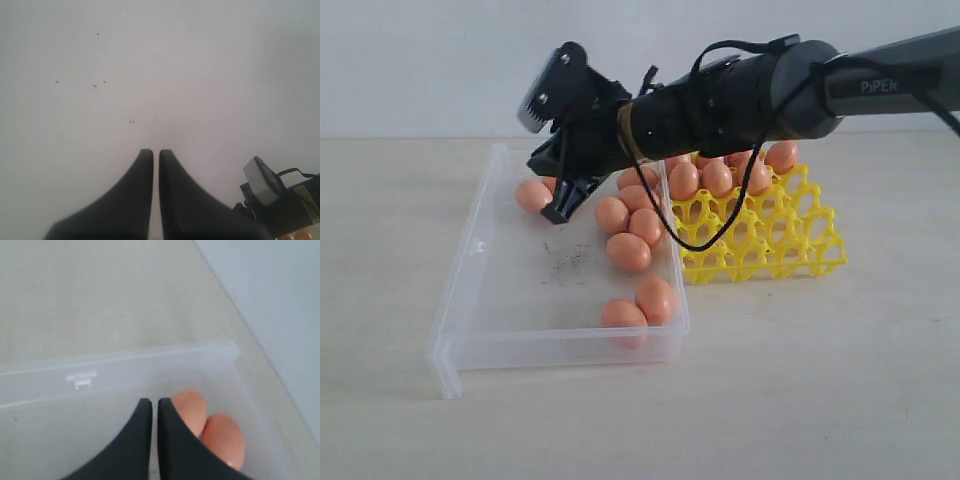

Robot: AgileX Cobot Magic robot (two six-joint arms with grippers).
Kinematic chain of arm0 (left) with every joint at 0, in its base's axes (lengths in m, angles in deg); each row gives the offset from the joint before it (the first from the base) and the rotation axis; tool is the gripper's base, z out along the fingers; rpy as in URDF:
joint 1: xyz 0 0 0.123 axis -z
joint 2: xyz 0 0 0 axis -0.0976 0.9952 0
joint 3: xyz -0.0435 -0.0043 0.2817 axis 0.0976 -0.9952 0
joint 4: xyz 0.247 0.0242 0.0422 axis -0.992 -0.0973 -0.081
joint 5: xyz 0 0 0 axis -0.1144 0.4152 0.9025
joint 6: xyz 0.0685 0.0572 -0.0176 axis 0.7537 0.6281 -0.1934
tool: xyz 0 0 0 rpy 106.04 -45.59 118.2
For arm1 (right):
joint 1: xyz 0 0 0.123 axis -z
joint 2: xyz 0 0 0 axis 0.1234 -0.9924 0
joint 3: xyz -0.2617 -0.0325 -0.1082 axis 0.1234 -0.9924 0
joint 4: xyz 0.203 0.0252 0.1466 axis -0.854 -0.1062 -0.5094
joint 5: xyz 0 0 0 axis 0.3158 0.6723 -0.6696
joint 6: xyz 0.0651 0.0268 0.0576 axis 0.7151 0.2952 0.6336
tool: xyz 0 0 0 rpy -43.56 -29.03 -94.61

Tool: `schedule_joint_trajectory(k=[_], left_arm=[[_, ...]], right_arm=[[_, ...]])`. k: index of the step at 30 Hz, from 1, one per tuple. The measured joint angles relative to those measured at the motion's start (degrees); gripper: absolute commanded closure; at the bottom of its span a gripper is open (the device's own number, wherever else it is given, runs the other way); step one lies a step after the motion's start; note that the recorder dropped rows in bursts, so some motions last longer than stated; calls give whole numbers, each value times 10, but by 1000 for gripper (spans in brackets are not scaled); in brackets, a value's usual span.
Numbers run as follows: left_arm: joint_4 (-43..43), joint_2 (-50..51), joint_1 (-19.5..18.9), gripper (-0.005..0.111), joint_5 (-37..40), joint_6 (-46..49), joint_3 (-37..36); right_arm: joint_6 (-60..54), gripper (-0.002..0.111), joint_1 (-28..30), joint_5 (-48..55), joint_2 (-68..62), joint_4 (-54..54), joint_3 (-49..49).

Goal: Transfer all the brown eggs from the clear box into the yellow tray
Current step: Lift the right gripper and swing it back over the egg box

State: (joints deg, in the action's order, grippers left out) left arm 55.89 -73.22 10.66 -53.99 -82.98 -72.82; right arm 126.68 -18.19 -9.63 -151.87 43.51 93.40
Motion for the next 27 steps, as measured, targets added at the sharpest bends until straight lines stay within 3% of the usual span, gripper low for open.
schedule_joint_trajectory(k=[3, 9, 11, 14, 19, 22, 25, 27], left_arm=[[0, 0, 0, 102, 0, 0, 0], [0, 0, 0, 102, 0, 0, 0], [0, 0, 0, 102, 0, 0, 0], [0, 0, 0, 102, 0, 0, 0], [0, 0, 0, 102, 0, 0, 0], [0, 0, 0, 102, 0, 0, 0], [0, 0, 0, 102, 0, 0, 0], [0, 0, 0, 102, 0, 0, 0]], right_arm=[[-131, 109, -41, 64, 0, -18, 0], [-414, 109, -130, 289, -3, -1, 0], [-419, 109, -142, 356, -7, 30, 0], [-326, 109, -145, 397, -6, 46, 8], [-35, 109, -132, 282, 12, 48, 26], [23, 109, -131, 208, 11, 2, 38], [-3, 109, -127, 103, 2, -199, 46], [-16, 109, -120, -38, -3, -314, 46]])
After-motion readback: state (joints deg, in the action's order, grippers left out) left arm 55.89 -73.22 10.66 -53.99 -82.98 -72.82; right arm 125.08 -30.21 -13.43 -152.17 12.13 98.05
